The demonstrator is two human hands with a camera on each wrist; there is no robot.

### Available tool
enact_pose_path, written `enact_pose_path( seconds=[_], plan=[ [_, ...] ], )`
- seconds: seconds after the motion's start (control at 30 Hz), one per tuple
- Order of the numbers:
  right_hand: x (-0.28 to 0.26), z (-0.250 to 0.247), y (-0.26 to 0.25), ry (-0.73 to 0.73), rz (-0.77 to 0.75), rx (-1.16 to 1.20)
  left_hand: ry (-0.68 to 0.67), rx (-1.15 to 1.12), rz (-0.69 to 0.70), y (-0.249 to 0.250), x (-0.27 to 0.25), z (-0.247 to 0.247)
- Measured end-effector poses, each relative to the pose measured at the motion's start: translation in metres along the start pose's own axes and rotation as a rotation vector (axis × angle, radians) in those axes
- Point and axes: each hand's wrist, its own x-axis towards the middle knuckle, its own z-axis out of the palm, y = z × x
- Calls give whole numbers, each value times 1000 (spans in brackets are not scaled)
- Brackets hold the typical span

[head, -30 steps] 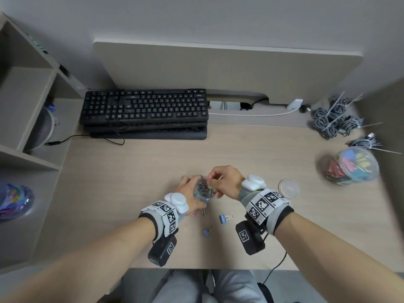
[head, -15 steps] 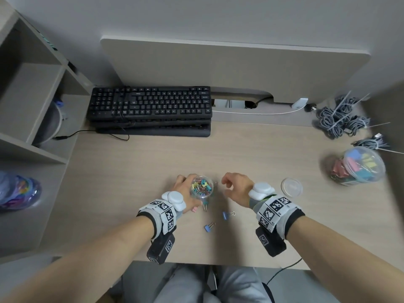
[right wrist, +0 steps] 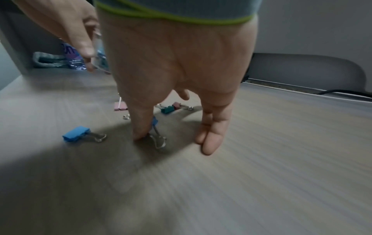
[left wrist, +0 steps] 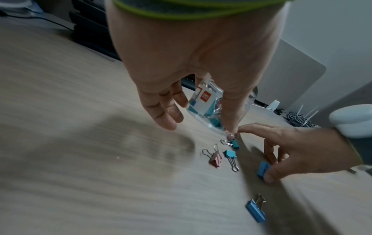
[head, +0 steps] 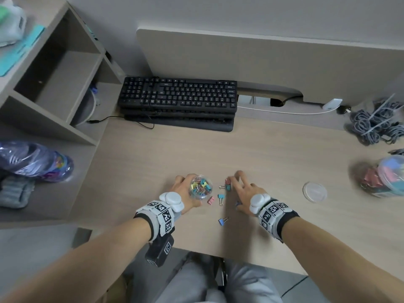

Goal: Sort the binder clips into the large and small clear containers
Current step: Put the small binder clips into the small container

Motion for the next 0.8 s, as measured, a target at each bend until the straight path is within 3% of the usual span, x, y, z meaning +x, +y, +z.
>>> enact_pose_path(
  seconds=[0.2, 0.37, 0.67, 0.8],
  plan=[
    [20, -11, -8, -22, -52, 2, 37, 0, -27, -9, -12, -6],
    [24, -12, -17, -112, 28, -18, 38, -6, -31, -10, -13, -6],
    [18, -5, -17, -81, 132, 97, 30, -36, 3, 5, -7, 0],
    [23, -4, -21, -69, 40, 94, 22, -43, 1, 6, -4, 2]
  ],
)
